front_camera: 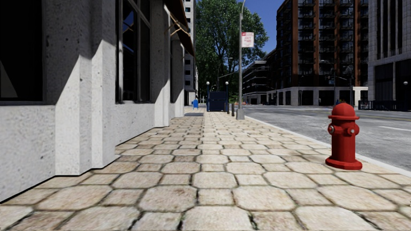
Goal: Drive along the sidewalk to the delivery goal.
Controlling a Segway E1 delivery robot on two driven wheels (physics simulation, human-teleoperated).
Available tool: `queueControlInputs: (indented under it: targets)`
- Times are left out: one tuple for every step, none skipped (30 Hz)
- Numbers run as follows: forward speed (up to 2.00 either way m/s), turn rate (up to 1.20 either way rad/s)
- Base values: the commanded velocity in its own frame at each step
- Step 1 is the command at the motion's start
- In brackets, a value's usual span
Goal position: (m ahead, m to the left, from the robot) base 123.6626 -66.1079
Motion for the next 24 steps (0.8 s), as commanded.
queueControlInputs:
  targets:
    - [2.0,0.0]
    - [2.0,0.0]
    - [2.0,0.0]
    - [2.0,0.0]
    - [2.0,0.0]
    - [2.0,0.0]
    - [2.0,0.0]
    - [2.0,0.0]
    - [2.0,0.0]
    - [2.0,0.0]
    - [2.0,0.0]
    - [2.0,0.0]
    - [2.0,0.0]
    - [2.0,0.0]
    - [2.0,0.0]
    - [2.0,0.0]
    - [2.0,0.0]
    - [2.0,0.0]
    - [2.0,0.0]
    - [2.0,0.0]
    - [2.0,0.0]
    - [2.0,0.0]
    - [2.0,0.0]
    - [2.0,0.0]
